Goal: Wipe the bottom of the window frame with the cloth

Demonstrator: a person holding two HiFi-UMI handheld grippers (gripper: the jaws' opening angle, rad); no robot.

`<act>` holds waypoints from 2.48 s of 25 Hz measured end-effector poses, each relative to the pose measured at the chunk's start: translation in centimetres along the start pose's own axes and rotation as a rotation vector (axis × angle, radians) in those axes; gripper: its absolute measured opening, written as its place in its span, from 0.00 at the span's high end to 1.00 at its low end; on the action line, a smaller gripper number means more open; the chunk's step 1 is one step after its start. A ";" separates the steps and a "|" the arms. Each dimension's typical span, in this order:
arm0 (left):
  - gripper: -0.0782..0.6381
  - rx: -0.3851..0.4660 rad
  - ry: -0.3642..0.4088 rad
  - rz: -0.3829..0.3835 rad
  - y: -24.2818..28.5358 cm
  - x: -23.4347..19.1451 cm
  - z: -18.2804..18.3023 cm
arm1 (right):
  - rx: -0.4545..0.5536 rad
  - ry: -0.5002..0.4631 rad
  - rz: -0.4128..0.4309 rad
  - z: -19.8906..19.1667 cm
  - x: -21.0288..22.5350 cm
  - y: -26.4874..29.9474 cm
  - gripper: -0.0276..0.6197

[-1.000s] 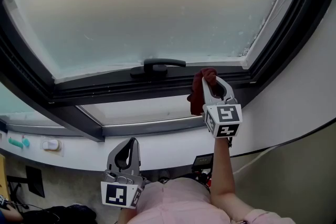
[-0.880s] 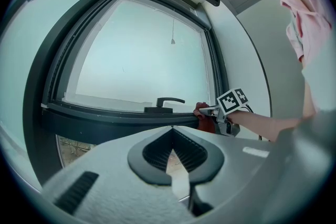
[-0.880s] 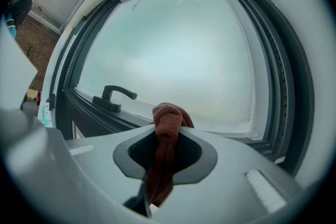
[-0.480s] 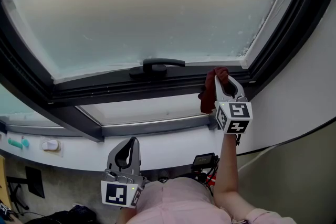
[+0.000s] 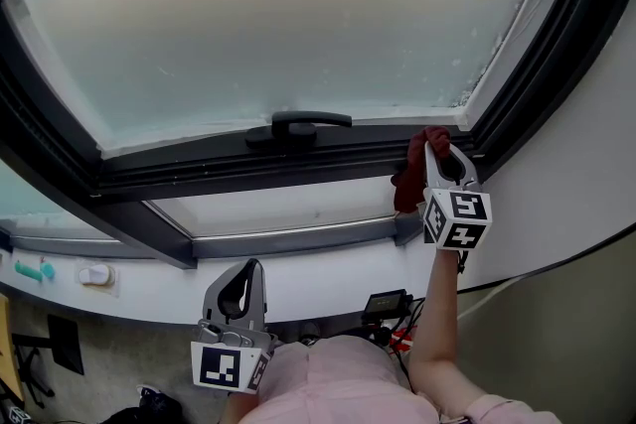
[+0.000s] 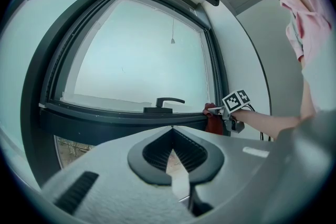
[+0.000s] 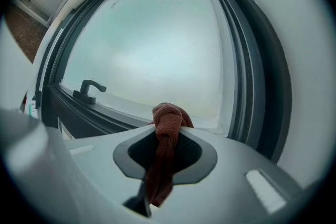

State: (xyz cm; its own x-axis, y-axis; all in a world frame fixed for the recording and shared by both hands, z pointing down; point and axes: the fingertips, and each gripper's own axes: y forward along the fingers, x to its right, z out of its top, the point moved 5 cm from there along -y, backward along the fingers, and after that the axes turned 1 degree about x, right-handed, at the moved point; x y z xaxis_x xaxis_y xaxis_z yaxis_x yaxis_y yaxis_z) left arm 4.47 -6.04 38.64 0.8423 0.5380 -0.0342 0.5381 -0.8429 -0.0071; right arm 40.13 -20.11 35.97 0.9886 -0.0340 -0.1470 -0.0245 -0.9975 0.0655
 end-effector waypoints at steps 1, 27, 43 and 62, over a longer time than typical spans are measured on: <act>0.89 0.001 0.000 0.000 0.0 0.0 0.0 | 0.000 0.003 -0.006 0.0 0.3 0.0 0.86; 0.89 0.007 -0.007 0.020 -0.5 -0.4 -0.1 | -0.024 0.039 -0.184 -1.3 7.3 -0.6 0.86; 0.89 0.019 -0.002 0.042 -2.2 -1.1 0.3 | -0.027 -0.017 -0.238 -0.8 7.4 -1.1 0.86; 0.89 0.001 0.004 0.040 -5.1 -3.4 0.6 | 0.161 -0.073 0.395 4.3 -23.3 -3.7 0.86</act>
State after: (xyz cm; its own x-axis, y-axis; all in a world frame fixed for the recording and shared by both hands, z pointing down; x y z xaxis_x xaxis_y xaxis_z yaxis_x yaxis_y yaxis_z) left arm -1.15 -3.55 38.18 0.8631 0.5041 -0.0306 0.5041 -0.8636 -0.0071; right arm 16.55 -15.91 34.95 0.8854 -0.4138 -0.2118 -0.4278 -0.9036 -0.0231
